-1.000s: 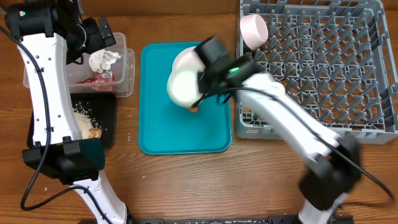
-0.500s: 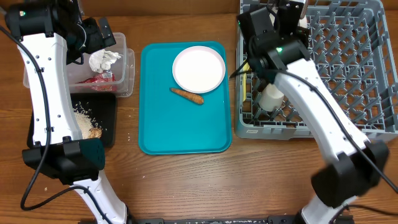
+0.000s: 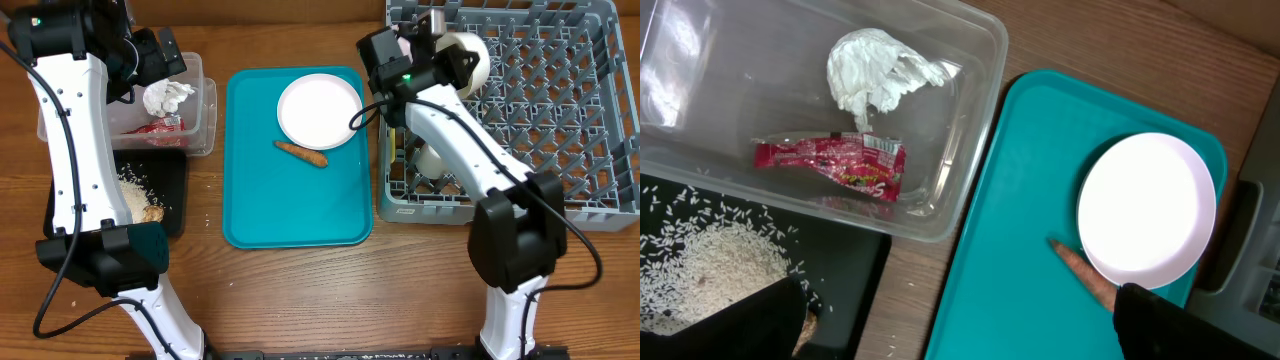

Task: Sort waste into correct bins and load items into the dishwasher
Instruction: 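Carry the white bowl into the dish rack and release it, then reach the right gripper to the white plate and grip its edge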

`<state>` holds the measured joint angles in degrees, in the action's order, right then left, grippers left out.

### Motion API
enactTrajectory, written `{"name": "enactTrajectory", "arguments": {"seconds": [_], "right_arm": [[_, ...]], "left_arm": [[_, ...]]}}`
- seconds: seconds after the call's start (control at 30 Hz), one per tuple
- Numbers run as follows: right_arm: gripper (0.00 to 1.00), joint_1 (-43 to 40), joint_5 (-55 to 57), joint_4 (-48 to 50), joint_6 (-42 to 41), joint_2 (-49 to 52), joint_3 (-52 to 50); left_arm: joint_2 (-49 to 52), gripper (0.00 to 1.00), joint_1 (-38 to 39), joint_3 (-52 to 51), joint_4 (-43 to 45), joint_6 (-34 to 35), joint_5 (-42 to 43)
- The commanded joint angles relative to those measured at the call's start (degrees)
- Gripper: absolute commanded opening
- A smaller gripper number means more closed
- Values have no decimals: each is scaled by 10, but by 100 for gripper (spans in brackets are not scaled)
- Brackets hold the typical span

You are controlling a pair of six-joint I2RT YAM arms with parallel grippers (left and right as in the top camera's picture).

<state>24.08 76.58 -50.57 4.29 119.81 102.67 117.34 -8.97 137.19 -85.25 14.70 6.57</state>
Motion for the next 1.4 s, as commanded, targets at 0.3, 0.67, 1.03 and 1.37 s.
{"name": "enactTrajectory", "arguments": {"seconds": [0.3, 0.67, 1.03, 1.37], "right_arm": [[4, 34, -27, -18, 17, 36, 1], [4, 54, -47, -42, 11, 36, 0], [45, 114, -47, -36, 11, 36, 0], [76, 137, -48, -13, 10, 33, 6]], "left_arm": [[0, 100, 4, 7, 0, 6, -4], [0, 100, 4, 7, 0, 6, -4], [0, 100, 4, 7, 0, 6, -4], [0, 100, 4, 7, 0, 6, -4]]}}
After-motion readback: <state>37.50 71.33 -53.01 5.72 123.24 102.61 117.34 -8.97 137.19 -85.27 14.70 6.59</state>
